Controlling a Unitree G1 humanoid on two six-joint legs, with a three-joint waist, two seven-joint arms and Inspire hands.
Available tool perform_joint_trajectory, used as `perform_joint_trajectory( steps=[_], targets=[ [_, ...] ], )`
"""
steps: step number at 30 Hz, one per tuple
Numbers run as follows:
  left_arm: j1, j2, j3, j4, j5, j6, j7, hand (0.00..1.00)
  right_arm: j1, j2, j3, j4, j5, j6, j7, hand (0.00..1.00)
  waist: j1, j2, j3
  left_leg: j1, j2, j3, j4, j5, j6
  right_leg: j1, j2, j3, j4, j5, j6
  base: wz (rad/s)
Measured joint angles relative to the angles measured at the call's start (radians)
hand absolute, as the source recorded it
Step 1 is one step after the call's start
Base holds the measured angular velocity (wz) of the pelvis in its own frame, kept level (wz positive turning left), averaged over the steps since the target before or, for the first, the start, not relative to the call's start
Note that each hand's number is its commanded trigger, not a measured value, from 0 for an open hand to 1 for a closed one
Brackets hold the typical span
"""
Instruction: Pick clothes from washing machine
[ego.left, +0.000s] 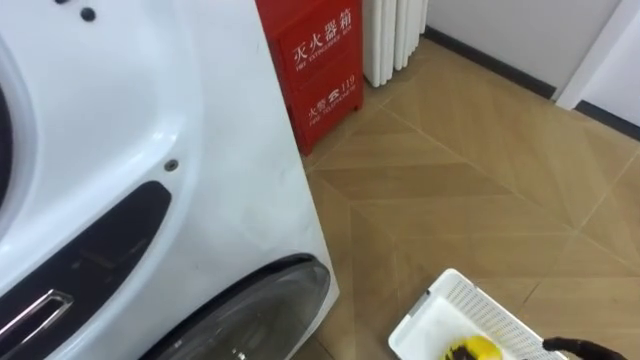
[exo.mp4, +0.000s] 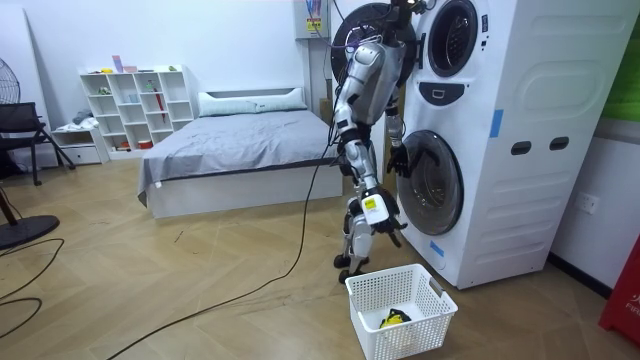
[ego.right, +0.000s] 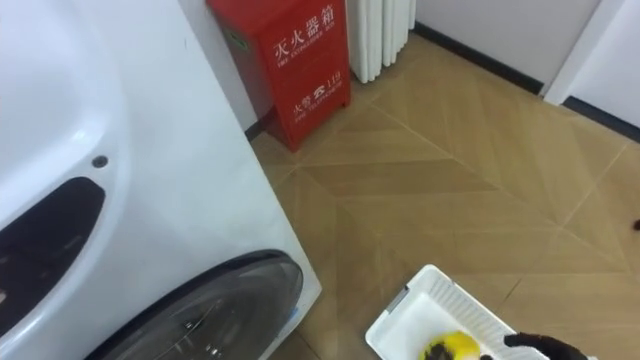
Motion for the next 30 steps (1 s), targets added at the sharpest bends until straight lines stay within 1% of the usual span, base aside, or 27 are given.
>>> perform_joint_trajectory(
  steps=[6, 8, 10, 13, 15, 16, 17, 18, 19, 20, 21, 22, 23, 24, 25, 26, 27, 28, 29, 30],
  targets=[
    [0.000, 0.000, 0.000, 0.002, 0.000, -0.002, 0.000, 0.00, 0.001, 0.000, 0.001, 0.000, 0.000, -0.003, 0.009, 0.00, 0.000, 0.000, 0.0001, 0.001, 0.000, -0.010, -0.004, 0.001, -0.002, 0.004, 0.000, -0.009, -0.003, -0.001, -0.002, 0.04],
    [0.001, 0.000, 0.000, 0.006, 0.000, -0.002, 0.000, 0.00, 0.000, 0.003, 0.001, 0.021, 0.001, -0.017, 0.010, 0.00, 0.000, -0.001, 0.0005, 0.008, 0.001, -0.012, -0.006, 0.002, -0.003, 0.013, 0.000, -0.013, -0.006, -0.002, -0.003, 0.06],
    [0.005, 0.000, 0.000, 0.007, -0.003, -0.007, 0.000, 0.00, 0.000, 0.004, 0.002, 0.027, 0.010, -0.019, 0.010, 0.00, 0.003, -0.003, 0.0009, 0.014, 0.002, -0.015, -0.006, 0.002, -0.003, 0.023, -0.001, -0.017, -0.011, -0.003, -0.005, 0.07],
    [0.006, 0.001, 0.001, 0.003, -0.018, -0.011, 0.000, 0.00, 0.009, 0.014, 0.003, 0.027, 0.019, -0.019, 0.010, 0.00, 0.002, -0.007, 0.0021, 0.016, 0.003, -0.028, -0.006, 0.003, -0.005, 0.031, -0.003, -0.030, -0.016, -0.004, -0.007, 0.13],
    [0.009, 0.001, 0.000, 0.003, -0.021, -0.021, 0.001, 0.00, 0.017, 0.017, 0.023, 0.029, 0.025, -0.019, 0.010, 0.00, 0.002, -0.015, 0.0065, 0.030, 0.004, -0.042, -0.010, 0.005, -0.008, 0.056, -0.006, -0.046, -0.022, -0.005, -0.011, 0.18],
    [0.010, 0.001, 0.000, 0.003, -0.021, -0.024, 0.001, 0.00, 0.022, 0.017, 0.031, 0.030, 0.024, -0.019, 0.010, 0.00, 0.001, -0.019, 0.0075, 0.037, 0.004, -0.050, -0.012, 0.006, -0.010, 0.066, -0.007, -0.053, -0.025, -0.007, -0.013, 0.28],
    [0.011, 0.001, 0.000, 0.002, -0.021, -0.029, 0.009, 0.00, 0.028, 0.025, 0.044, 0.040, 0.014, -0.019, 0.012, 0.00, 0.001, -0.029, 0.0089, 0.052, 0.004, -0.063, -0.016, 0.007, -0.012, 0.088, -0.008, -0.065, -0.037, -0.008, -0.015, 0.32],
    [0.016, 0.001, 0.002, -0.002, -0.021, -0.033, 0.017, 0.00, 0.039, 0.044, 0.045, 0.045, 0.004, -0.019, 0.013, 0.00, 0.006, -0.041, 0.0095, 0.068, 0.005, -0.074, -0.017, 0.011, -0.017, 0.113, -0.010, -0.075, -0.051, -0.008, -0.017, 0.32],
    [0.024, 0.001, 0.002, -0.005, -0.021, -0.035, 0.019, 0.00, 0.044, 0.053, 0.050, 0.045, 0.003, -0.019, 0.014, 0.00, 0.007, -0.045, 0.0079, 0.076, 0.007, -0.082, -0.018, 0.011, -0.018, 0.128, -0.010, -0.082, -0.062, -0.007, -0.018, 0.33],
    [0.045, 0.001, 0.003, -0.024, -0.014, -0.039, 0.019, 0.00, 0.056, 0.065, 0.060, 0.045, 0.000, -0.019, 0.025, 0.00, 0.008, -0.052, 0.0057, 0.096, 0.008, -0.094, -0.020, 0.012, -0.019, 0.163, -0.011, -0.100, -0.088, -0.006, -0.021, 0.49],
    [0.066, 0.001, 0.002, -0.036, -0.012, -0.045, 0.019, 0.00, 0.064, 0.065, 0.081, 0.064, 0.001, -0.022, 0.039, 0.00, 0.004, -0.059, 0.0048, 0.117, 0.009, -0.110, -0.021, 0.014, -0.023, 0.207, -0.016, -0.125, -0.112, -0.005, -0.022, 0.52],
    [0.075, 0.001, 0.003, -0.041, -0.008, -0.050, 0.019, 0.00, 0.069, 0.067, 0.086, 0.077, 0.003, -0.020, 0.046, 0.00, 0.007, -0.064, 0.0032, 0.128, 0.008, -0.113, -0.021, 0.014, -0.024, 0.223, -0.018, -0.132, -0.121, -0.006, -0.023, 0.50],
    [0.091, 0.001, 0.004, -0.048, -0.006, -0.059, 0.024, 0.00, 0.075, 0.072, 0.096, 0.102, 0.005, -0.021, 0.057, 0.00, 0.015, -0.073, -0.0014, 0.143, 0.008, -0.116, -0.022, 0.014, -0.024, 0.250, -0.019, -0.143, -0.139, -0.006, -0.024, 0.34],
    [0.111, 0.001, 0.008, -0.056, -0.007, -0.059, 0.033, 0.00, 0.072, 0.081, 0.106, 0.144, 0.004, -0.021, 0.069, 0.00, 0.035, -0.080, -0.0069, 0.161, 0.008, -0.134, -0.027, 0.014, -0.024, 0.281, -0.019, -0.154, -0.160, -0.006, -0.024, 0.30],
    [0.121, 0.001, 0.009, -0.060, -0.007, -0.059, 0.038, 0.00, 0.067, 0.085, 0.114, 0.167, 0.003, -0.021, 0.074, 0.00, 0.039, -0.084, -0.0086, 0.172, 0.008, -0.144, -0.031, 0.014, -0.024, 0.297, -0.019, -0.160, -0.169, -0.005, -0.025, 0.31],
    [0.139, 0.000, 0.013, -0.065, -0.008, -0.060, 0.044, 0.00, 0.060, 0.092, 0.123, 0.210, 0.013, -0.019, 0.085, 0.00, 0.059, -0.091, -0.0110, 0.193, 0.006, -0.156, -0.038, 0.014, -0.024, 0.326, -0.019, -0.173, -0.188, -0.005, -0.025, 0.38],
    [0.146, -0.003, 0.027, -0.062, -0.007, -0.060, 0.050, 0.00, 0.058, 0.105, 0.124, 0.245, 0.018, -0.018, 0.087, 0.00, 0.067, -0.100, -0.0094, 0.209, 0.004, -0.187, -0.040, 0.014, -0.024, 0.354, -0.021, -0.195, -0.204, -0.004, -0.026, 0.43],
    [0.150, -0.005, 0.035, -0.062, -0.006, -0.060, 0.058, 0.00, 0.058, 0.109, 0.129, 0.260, 0.019, -0.019, 0.086, 0.00, 0.072, -0.105, -0.0092, 0.214, 0.003, -0.196, -0.040, 0.014, -0.024, 0.366, -0.022, -0.204, -0.212, -0.004, -0.026, 0.48],
    [0.155, -0.008, 0.047, -0.062, -0.005, -0.060, 0.076, 0.00, 0.054, 0.116, 0.153, 0.299, 0.022, -0.019, 0.087, 0.00, 0.086, -0.116, -0.0059, 0.226, 0.003, -0.210, -0.040, 0.014, -0.024, 0.388, -0.024, -0.223, -0.220, -0.004, -0.026, 0.53],
    [0.162, -0.010, 0.062, -0.061, -0.004, -0.063, 0.087, 0.00, 0.037, 0.126, 0.170, 0.342, 0.022, -0.018, 0.092, 0.00, 0.097, -0.126, -0.0075, 0.228, 0.002, -0.240, -0.041, 0.014, -0.024, 0.403, -0.025, -0.248, -0.231, -0.004, -0.026, 0.55]
  ],
)
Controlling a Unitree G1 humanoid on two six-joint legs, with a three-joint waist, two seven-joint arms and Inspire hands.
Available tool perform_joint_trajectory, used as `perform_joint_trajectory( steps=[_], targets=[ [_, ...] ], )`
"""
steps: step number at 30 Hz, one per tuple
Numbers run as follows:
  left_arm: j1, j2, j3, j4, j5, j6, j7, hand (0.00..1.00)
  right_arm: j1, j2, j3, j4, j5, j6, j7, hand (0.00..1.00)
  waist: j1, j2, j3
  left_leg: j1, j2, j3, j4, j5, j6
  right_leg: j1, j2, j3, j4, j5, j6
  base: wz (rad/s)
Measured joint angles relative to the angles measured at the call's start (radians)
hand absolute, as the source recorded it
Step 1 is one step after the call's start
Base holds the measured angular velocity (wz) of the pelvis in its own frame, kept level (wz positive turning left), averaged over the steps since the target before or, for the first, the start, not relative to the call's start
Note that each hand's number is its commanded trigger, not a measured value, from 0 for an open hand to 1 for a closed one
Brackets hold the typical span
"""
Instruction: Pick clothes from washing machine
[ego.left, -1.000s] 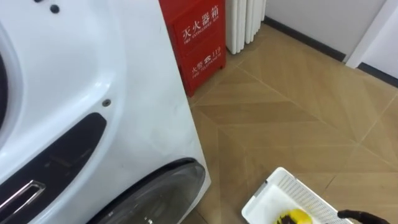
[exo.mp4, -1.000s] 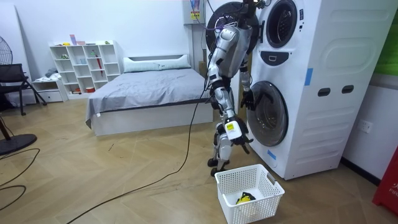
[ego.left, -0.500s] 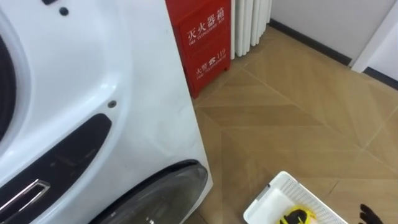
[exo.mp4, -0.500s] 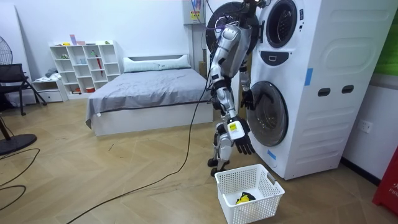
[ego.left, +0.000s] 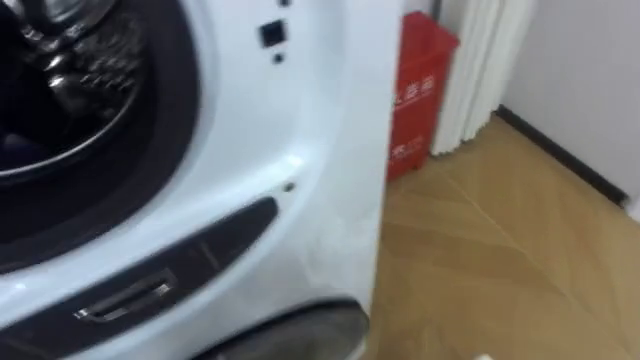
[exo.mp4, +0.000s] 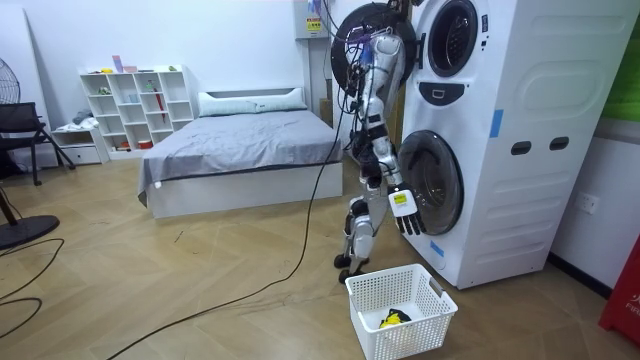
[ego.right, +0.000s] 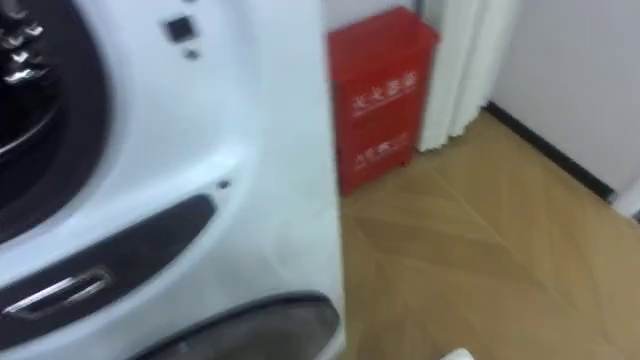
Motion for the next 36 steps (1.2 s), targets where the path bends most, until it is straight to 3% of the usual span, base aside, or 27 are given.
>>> perform_joint_trajectory(
  steps=[2, 5, 8, 11, 15, 25, 28, 31, 34, 36],
  targets=[
    [0.003, -0.013, 0.042, 0.010, 0.013, -0.003, 0.004, 0.00, -0.018, 0.013, 0.000, 0.056, 0.000, 0.001, 0.011, 0.00, 0.019, -0.011, 0.0062, 0.013, -0.001, -0.030, -0.006, 0.000, 0.000, 0.022, 0.000, -0.027, -0.007, 0.000, 0.000, 0.56],
    [0.035, -0.036, 0.104, 0.011, 0.018, -0.004, 0.017, 0.00, -0.020, 0.014, -0.002, 0.128, 0.004, 0.002, 0.025, 0.00, 0.055, -0.023, 0.0047, 0.033, -0.003, -0.072, -0.012, 0.000, -0.001, 0.058, 0.000, -0.051, -0.021, 0.000, 0.000, 0.44],
    [0.063, -0.038, 0.157, 0.011, 0.018, -0.004, 0.019, 0.00, -0.019, 0.019, -0.006, 0.160, 0.005, 0.010, 0.027, 0.00, 0.077, -0.034, 0.0060, 0.043, -0.004, -0.108, -0.012, 0.000, -0.001, 0.077, -0.001, -0.069, -0.021, 0.000, 0.000, 0.33],
    [0.089, -0.042, 0.214, 0.015, 0.016, -0.004, 0.033, 0.00, -0.017, 0.027, -0.010, 0.176, 0.005, 0.011, 0.026, 0.00, 0.082, -0.045, 0.0047, 0.052, -0.006, -0.129, -0.012, 0.000, -0.001, 0.097, -0.001, -0.078, -0.027, 0.000, 0.000, 0.28],
    [0.098, -0.054, 0.236, 0.018, 0.018, -0.003, 0.044, 0.00, -0.019, 0.041, -0.008, 0.187, 0.006, 0.032, 0.026, 0.00, 0.102, -0.055, 0.0052, 0.068, -0.014, -0.172, -0.012, 0.000, -0.001, 0.127, -0.007, -0.089, -0.035, -0.003, 0.005, 0.18],
    [0.127, -0.055, 0.287, 0.020, 0.030, 0.006, 0.041, 0.00, -0.024, 0.057, 0.013, 0.204, -0.033, 0.050, 0.026, 0.00, 0.139, -0.070, 0.0125, 0.086, -0.027, -0.183, 0.011, -0.010, -0.006, 0.161, -0.019, -0.086, -0.034, -0.019, 0.013, 0.06],
    [0.147, -0.055, 0.296, 0.023, 0.051, 0.011, 0.039, 0.00, -0.019, 0.057, 0.023, 0.203, -0.033, 0.052, 0.026, 0.00, 0.145, -0.066, 0.0098, 0.077, -0.025, -0.196, 0.052, -0.024, -0.005, 0.163, -0.018, -0.093, -0.031, -0.021, 0.012, 0.09],
    [0.156, -0.055, 0.313, 0.043, 0.143, 0.027, 0.039, 0.00, -0.019, 0.057, 0.028, 0.212, -0.036, 0.051, 0.038, 0.00, 0.160, -0.067, 0.0103, 0.046, -0.013, -0.196, 0.137, -0.054, -0.011, 0.166, -0.009, -0.093, -0.018, -0.024, 0.007, 0.01],
    [0.158, -0.057, 0.315, 0.039, 0.241, 0.062, 0.034, 0.00, -0.034, 0.055, 0.026, 0.215, -0.101, 0.048, 0.038, 0.00, 0.166, -0.062, 0.0092, -0.051, 0.003, -0.201, 0.313, -0.069, -0.030, 0.136, 0.002, -0.085, 0.007, -0.026, -0.005, -0.09],
    [0.146, -0.062, 0.330, 0.027, 0.269, 0.080, 0.025, 0.00, -0.040, 0.052, 0.014, 0.211, -0.145, 0.042, 0.038, 0.00, 0.178, -0.057, -0.0026, -0.109, 0.021, -0.228, 0.413, -0.086, -0.086, 0.104, 0.010, -0.096, 0.011, -0.018, -0.020, -0.24]
  ],
)
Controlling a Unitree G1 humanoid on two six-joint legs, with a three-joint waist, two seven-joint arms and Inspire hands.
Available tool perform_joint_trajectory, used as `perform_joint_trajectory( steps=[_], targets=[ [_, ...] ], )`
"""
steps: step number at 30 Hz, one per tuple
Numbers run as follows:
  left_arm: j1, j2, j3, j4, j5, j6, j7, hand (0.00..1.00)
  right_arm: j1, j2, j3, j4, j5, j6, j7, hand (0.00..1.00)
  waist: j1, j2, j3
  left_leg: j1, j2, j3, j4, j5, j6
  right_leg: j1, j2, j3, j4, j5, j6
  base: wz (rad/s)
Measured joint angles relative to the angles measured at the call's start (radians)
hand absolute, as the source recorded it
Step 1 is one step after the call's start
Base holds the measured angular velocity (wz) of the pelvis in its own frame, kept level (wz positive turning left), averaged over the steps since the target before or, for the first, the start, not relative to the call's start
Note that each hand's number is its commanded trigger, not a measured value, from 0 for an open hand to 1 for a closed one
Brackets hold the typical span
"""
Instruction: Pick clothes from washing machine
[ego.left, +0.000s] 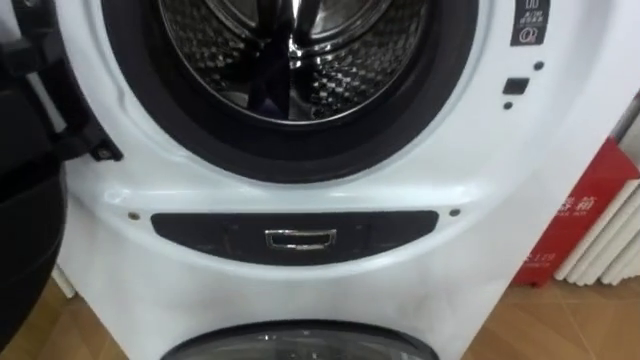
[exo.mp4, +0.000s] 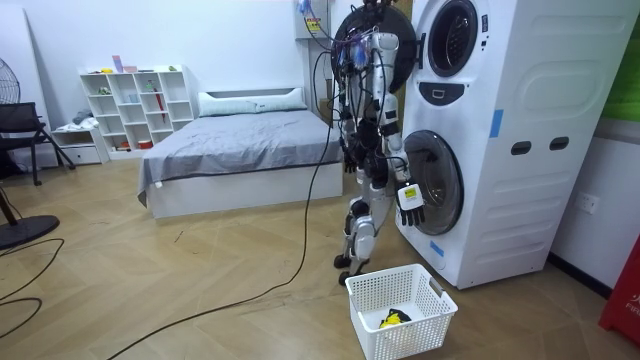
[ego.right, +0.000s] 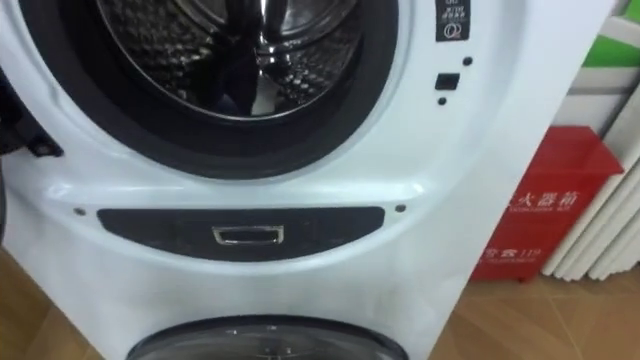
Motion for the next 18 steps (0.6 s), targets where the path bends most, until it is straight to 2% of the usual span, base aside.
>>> perform_joint_trajectory(
  steps=[1, 2, 3, 4, 5, 7, 9, 10, 11, 12, 13, 14, 15, 16, 17, 18],
  targets=[
    [0.000, -0.004, 0.006, -0.011, 0.007, 0.003, -0.004, 0.00, -0.004, -0.003, -0.007, -0.002, -0.013, -0.001, -0.001, 0.00, 0.009, 0.009, 0.0049, -0.014, 0.020, 0.012, 0.073, -0.010, -0.007, -0.007, 0.004, -0.017, 0.012, -0.004, -0.006, -0.59],
    [0.015, -0.006, 0.005, -0.011, 0.014, 0.005, -0.013, 0.00, -0.012, -0.009, -0.007, -0.002, -0.038, 0.000, -0.003, 0.00, 0.017, 0.034, 0.0056, -0.017, 0.078, 0.033, 0.227, -0.018, -0.008, -0.010, 0.025, -0.030, 0.027, -0.009, -0.014, -0.65],
    [0.023, -0.005, 0.006, -0.010, 0.013, 0.015, -0.019, 0.00, -0.014, -0.013, -0.006, -0.008, -0.040, -0.002, -0.004, 0.00, -0.001, 0.059, 0.0009, 0.012, 0.130, 0.027, 0.338, -0.013, -0.016, -0.007, 0.046, -0.047, 0.033, -0.011, -0.020, -0.46],
    [0.017, -0.004, 0.007, -0.011, 0.013, 0.018, -0.019, 0.00, -0.014, -0.013, -0.006, -0.011, -0.039, -0.002, -0.005, 0.00, -0.015, 0.061, 0.0014, 0.031, 0.148, 0.022, 0.371, -0.004, -0.030, -0.008, 0.047, -0.061, 0.043, -0.013, -0.023, 0.17],
    [-0.007, 0.001, 0.007, -0.013, 0.013, 0.020, -0.019, 0.00, -0.013, -0.011, -0.016, -0.017, -0.044, 0.001, -0.005, 0.00, -0.047, 0.062, 0.0041, 0.074, 0.174, 0.006, 0.384, 0.015, -0.054, -0.019, 0.043, -0.089, 0.061, -0.015, -0.026, 0.48],
    [-0.054, 0.003, 0.002, -0.016, 0.009, 0.016, -0.019, 0.00, -0.017, -0.011, -0.036, -0.022, -0.049, -0.002, -0.007, 0.00, -0.062, 0.061, 0.0090, 0.159, 0.192, -0.003, 0.321, 0.052, -0.073, -0.040, 0.034, -0.105, 0.081, -0.016, -0.026, 0.38],
    [-0.123, 0.004, -0.031, -0.051, -0.029, 0.004, -0.016, 0.00, -0.024, -0.013, -0.035, -0.029, -0.024, -0.004, -0.013, 0.00, -0.075, 0.069, 0.0132, 0.260, 0.216, -0.009, 0.145, 0.102, -0.094, -0.085, 0.031, -0.144, 0.121, -0.012, -0.020, 0.40],
    [-0.138, 0.006, -0.047, -0.061, -0.043, -0.001, -0.017, 0.00, -0.028, -0.014, -0.035, -0.033, -0.020, -0.006, -0.015, 0.00, -0.079, 0.073, 0.0153, 0.279, 0.215, -0.006, 0.096, 0.070, -0.097, -0.103, 0.028, -0.149, 0.140, -0.012, -0.020, 0.29],
    [-0.161, 0.013, -0.063, -0.074, -0.068, -0.005, -0.018, 0.00, -0.039, -0.006, -0.033, -0.032, -0.026, -0.013, -0.013, 0.00, -0.082, 0.063, 0.0199, 0.298, 0.209, -0.001, 0.016, 0.046, -0.114, -0.129, 0.007, -0.157, 0.162, -0.008, -0.014, 0.39],
    [-0.175, 0.011, -0.077, -0.084, -0.066, -0.005, -0.018, 0.00, -0.038, -0.002, -0.037, -0.036, -0.037, -0.016, -0.013, 0.00, -0.100, 0.050, 0.0134, 0.305, 0.194, 0.001, -0.061, 0.032, -0.127, -0.149, -0.012, -0.175, 0.157, 0.014, -0.010, 0.47],
    [-0.178, 0.005, -0.083, -0.092, -0.065, -0.006, -0.019, 0.00, -0.037, -0.003, -0.046, -0.039, -0.042, -0.016, -0.015, 0.00, -0.104, 0.054, 0.0120, 0.313, 0.195, 0.001, -0.100, 0.020, -0.125, -0.157, -0.014, -0.179, 0.146, 0.029, -0.010, 0.52],
    [-0.189, -0.004, -0.098, -0.100, -0.066, -0.009, -0.028, 0.00, -0.045, -0.005, -0.047, -0.044, -0.045, -0.016, -0.023, 0.00, -0.106, 0.057, 0.0096, 0.319, 0.198, -0.005, -0.155, -0.013, -0.124, -0.175, -0.017, -0.189, 0.128, 0.048, -0.003, 0.26],
    [-0.199, -0.008, -0.117, -0.101, -0.065, -0.009, -0.041, 0.00, -0.057, -0.008, -0.047, -0.046, -0.056, -0.012, -0.025, 0.00, -0.106, 0.077, 0.0175, 0.320, 0.213, -0.002, -0.200, -0.056, -0.125, -0.203, -0.018, -0.198, 0.132, 0.069, -0.002, 0.17],
    [-0.206, -0.007, -0.123, -0.100, -0.063, -0.009, -0.051, 0.00, -0.062, -0.008, -0.047, -0.049, -0.065, -0.011, -0.025, 0.00, -0.104, 0.085, 0.0178, 0.320, 0.215, -0.001, -0.223, -0.075, -0.124, -0.221, -0.019, -0.199, 0.135, 0.078, 0.000, 0.05],
    [-0.210, -0.006, -0.129, -0.100, -0.063, -0.010, -0.060, 0.00, -0.067, -0.007, -0.048, -0.053, -0.069, -0.011, -0.025, 0.00, -0.097, 0.096, 0.0157, 0.323, 0.213, 0.008, -0.286, -0.101, -0.116, -0.251, -0.024, -0.199, 0.142, 0.098, 0.006, 0.11],
    [-0.217, -0.004, -0.128, -0.097, -0.063, -0.012, -0.065, 0.00, -0.067, -0.007, -0.052, -0.058, -0.071, -0.012, -0.023, 0.00, -0.093, 0.097, 0.0139, 0.325, 0.198, 0.019, -0.331, -0.112, -0.102, -0.273, -0.038, -0.198, 0.149, 0.118, 0.017, 0.13]
  ],
)
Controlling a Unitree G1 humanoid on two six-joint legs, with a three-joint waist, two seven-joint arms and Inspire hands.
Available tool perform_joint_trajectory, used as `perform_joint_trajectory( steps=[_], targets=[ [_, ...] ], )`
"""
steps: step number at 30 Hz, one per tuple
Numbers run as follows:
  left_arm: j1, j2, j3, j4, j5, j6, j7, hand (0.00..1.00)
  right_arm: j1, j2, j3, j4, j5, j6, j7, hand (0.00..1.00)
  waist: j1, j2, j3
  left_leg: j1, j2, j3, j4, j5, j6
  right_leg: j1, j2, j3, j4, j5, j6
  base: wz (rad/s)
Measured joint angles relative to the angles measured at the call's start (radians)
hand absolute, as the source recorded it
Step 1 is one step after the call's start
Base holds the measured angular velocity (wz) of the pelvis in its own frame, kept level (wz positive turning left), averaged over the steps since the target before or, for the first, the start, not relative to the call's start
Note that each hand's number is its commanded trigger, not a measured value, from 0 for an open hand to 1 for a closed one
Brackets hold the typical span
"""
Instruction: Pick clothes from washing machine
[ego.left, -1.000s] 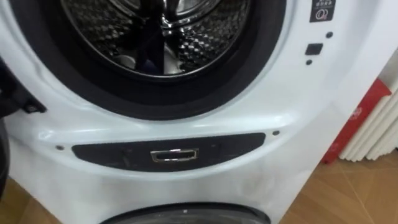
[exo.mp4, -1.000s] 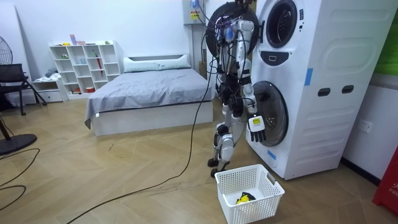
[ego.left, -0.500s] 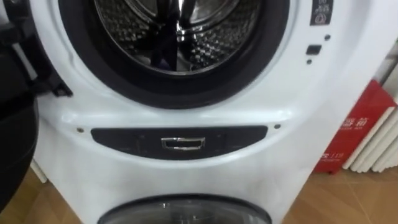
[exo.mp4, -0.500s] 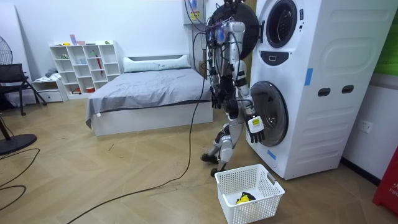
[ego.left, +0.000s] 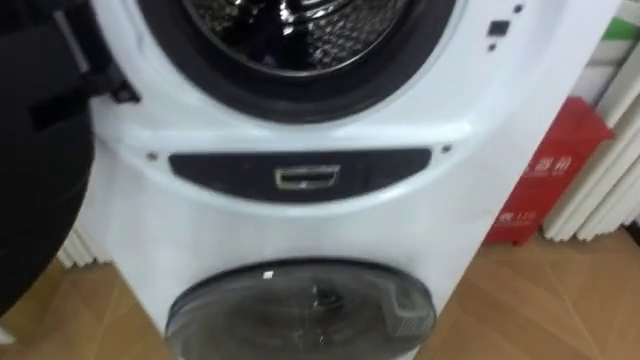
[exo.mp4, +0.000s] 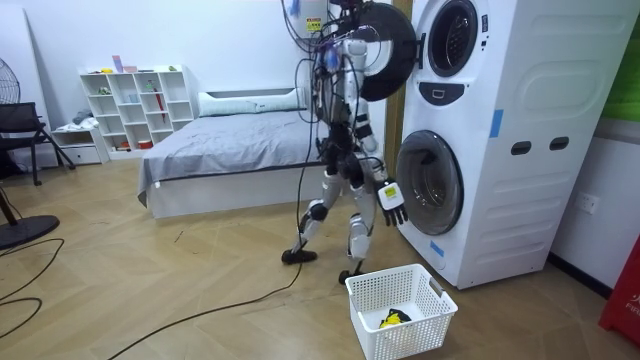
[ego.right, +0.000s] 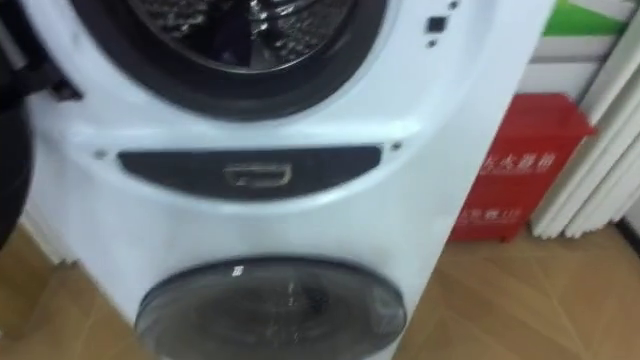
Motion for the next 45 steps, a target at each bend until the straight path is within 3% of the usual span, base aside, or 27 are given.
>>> perform_joint_trajectory(
  steps=[1, 2, 3, 4, 6, 8, 9, 10, 12, 14, 16, 17, 18, 20, 23, 24, 27, 36, 45],
  targets=[
    [-0.006, 0.001, 0.000, 0.008, 0.002, -0.001, -0.004, 0.00, 0.002, 0.001, -0.007, 0.000, -0.001, 0.000, 0.002, 0.00, 0.001, -0.004, -0.0016, -0.003, -0.012, 0.005, -0.013, -0.001, 0.004, -0.006, -0.012, 0.001, -0.002, 0.013, 0.006, 0.27],
    [-0.003, 0.001, 0.000, 0.023, 0.006, -0.001, -0.013, 0.00, 0.007, 0.002, -0.017, 0.002, 0.000, 0.001, 0.011, 0.00, 0.001, -0.021, -0.0017, -0.008, -0.045, 0.007, -0.023, 0.014, 0.033, -0.004, -0.041, 0.012, -0.015, 0.042, 0.023, 0.27],
    [0.019, 0.001, -0.007, 0.027, 0.006, -0.002, -0.022, 0.00, 0.018, -0.001, -0.016, 0.000, 0.000, 0.000, 0.024, 0.00, 0.001, -0.034, -0.0110, -0.018, -0.081, 0.013, -0.023, 0.031, 0.063, 0.005, -0.056, 0.037, -0.050, 0.085, 0.043, 0.25],
    [0.029, 0.003, -0.012, 0.027, 0.006, -0.003, -0.027, 0.00, 0.018, -0.001, -0.014, -0.001, 0.001, 0.000, 0.028, 0.00, 0.001, -0.037, -0.0116, -0.019, -0.095, 0.014, -0.023, 0.036, 0.072, 0.015, -0.062, 0.049, -0.072, 0.106, 0.050, 0.16],
    [0.057, 0.006, -0.025, 0.033, -0.002, -0.005, -0.030, 0.00, 0.022, -0.001, -0.011, 0.001, 0.011, 0.001, 0.041, 0.00, 0.001, -0.052, -0.0103, -0.025, -0.141, 0.045, -0.021, 0.062, 0.119, 0.040, -0.098, 0.099, -0.139, 0.198, 0.089, 0.08],
    [0.062, 0.008, -0.028, 0.037, -0.002, -0.007, -0.028, 0.00, 0.021, 0.001, -0.011, 0.000, 0.027, 0.003, 0.044, 0.00, -0.013, -0.054, -0.0059, -0.055, -0.158, 0.095, -0.006, 0.074, 0.147, 0.044, -0.135, 0.118, -0.130, 0.218, 0.118, 0.46],
    [0.059, 0.007, -0.028, 0.038, -0.001, -0.010, -0.024, 0.00, 0.028, 0.001, -0.016, -0.002, 0.041, 0.004, 0.043, 0.00, -0.031, -0.053, -0.0046, -0.066, -0.154, 0.126, 0.004, 0.085, 0.153, 0.044, -0.154, 0.120, -0.008, 0.129, 0.123, 0.74],
    [0.060, 0.008, -0.028, 0.036, 0.001, -0.017, -0.023, 0.00, 0.028, 0.001, -0.016, -0.003, 0.044, 0.005, 0.043, 0.00, -0.034, -0.057, -0.0051, -0.066, -0.154, 0.136, -0.004, 0.096, 0.154, 0.045, -0.158, 0.127, 0.062, 0.078, 0.127, 0.68],
    [0.056, 0.011, -0.028, 0.024, 0.003, -0.041, -0.020, 0.00, 0.021, 0.000, -0.012, -0.007, 0.040, 0.011, 0.044, 0.00, -0.026, -0.071, -0.0075, -0.071, -0.159, 0.178, -0.023, 0.134, 0.155, 0.093, -0.179, 0.155, 0.259, -0.066, 0.126, 0.45],
    [0.056, 0.012, -0.027, 0.024, -0.001, -0.051, -0.019, 0.00, 0.022, 0.000, -0.009, -0.008, 0.040, 0.011, 0.044, 0.00, -0.003, -0.089, -0.0087, -0.076, -0.166, 0.205, -0.033, 0.154, 0.153, 0.168, -0.204, 0.164, 0.331, -0.129, 0.126, 0.08],
    [0.056, 0.016, -0.025, 0.024, -0.003, -0.051, -0.018, 0.00, 0.015, 0.001, 0.034, -0.007, 0.041, 0.010, 0.044, 0.00, 0.045, -0.107, -0.0157, -0.085, -0.168, 0.238, -0.035, 0.166, 0.142, 0.254, -0.215, 0.202, 0.309, -0.152, 0.148, -0.43],
    [0.056, 0.021, -0.026, 0.025, -0.004, -0.052, -0.018, 0.00, 0.007, 0.007, 0.064, -0.004, 0.035, 0.008, 0.044, 0.00, 0.056, -0.125, -0.0160, -0.103, -0.170, 0.251, -0.021, 0.171, 0.134, 0.299, -0.222, 0.220, 0.244, -0.171, 0.166, -0.36],
    [0.053, 0.023, -0.027, 0.026, -0.003, -0.055, -0.020, 0.00, 0.001, 0.010, 0.077, -0.003, 0.025, 0.008, 0.049, 0.00, 0.057, -0.142, -0.0114, -0.120, -0.170, 0.251, -0.002, 0.178, 0.124, 0.310, -0.207, 0.223, 0.159, -0.191, 0.168, -0.31],
    [0.053, 0.012, -0.023, 0.028, -0.003, -0.060, -0.033, 0.00, -0.009, 0.010, 0.077, -0.003, -0.013, 0.009, 0.053, 0.00, 0.077, -0.138, -0.0131, -0.143, -0.167, 0.246, -0.003, 0.190, 0.111, 0.319, -0.175, 0.229, 0.051, -0.190, 0.167, -0.63],
    [0.043, 0.012, 0.017, 0.055, -0.005, -0.069, -0.032, 0.00, -0.028, 0.018, 0.118, -0.005, -0.047, 0.008, 0.073, 0.00, 0.092, -0.150, -0.0043, -0.161, -0.159, 0.199, -0.008, 0.203, 0.090, 0.340, -0.150, 0.217, -0.076, -0.185, 0.153, -0.70],
    [0.030, 0.010, 0.025, 0.064, -0.005, -0.070, -0.031, 0.00, -0.027, 0.015, 0.127, -0.005, -0.048, 0.008, 0.081, 0.00, 0.089, -0.153, -0.0041, -0.173, -0.156, 0.174, -0.007, 0.206, 0.085, 0.336, -0.143, 0.208, -0.093, -0.180, 0.140, -0.36],
    [0.009, 0.001, 0.025, 0.065, -0.015, -0.078, -0.026, 0.00, -0.028, 0.011, 0.152, -0.005, -0.047, 0.009, 0.082, 0.00, 0.091, -0.159, -0.0030, -0.196, -0.145, 0.165, -0.001, 0.214, 0.080, 0.324, -0.128, 0.204, -0.110, -0.167, 0.130, 0.00],
    [0.029, -0.002, 0.018, 0.091, -0.043, -0.080, -0.022, 0.00, -0.030, 0.012, 0.172, -0.004, -0.091, -0.005, 0.070, 0.00, 0.099, -0.150, -0.0099, -0.225, -0.144, 0.113, 0.028, 0.215, 0.078, 0.334, -0.119, 0.172, -0.124, -0.164, 0.127, 0.13],
    [0.053, -0.003, 0.014, 0.110, -0.199, -0.105, -0.020, 0.00, -0.017, 0.011, 0.163, -0.003, -0.087, -0.014, 0.059, 0.00, 0.086, -0.123, -0.0029, -0.206, -0.153, 0.090, 0.022, 0.214, 0.077, 0.370, -0.123, 0.146, -0.134, -0.163, 0.127, 0.08]
  ],
)
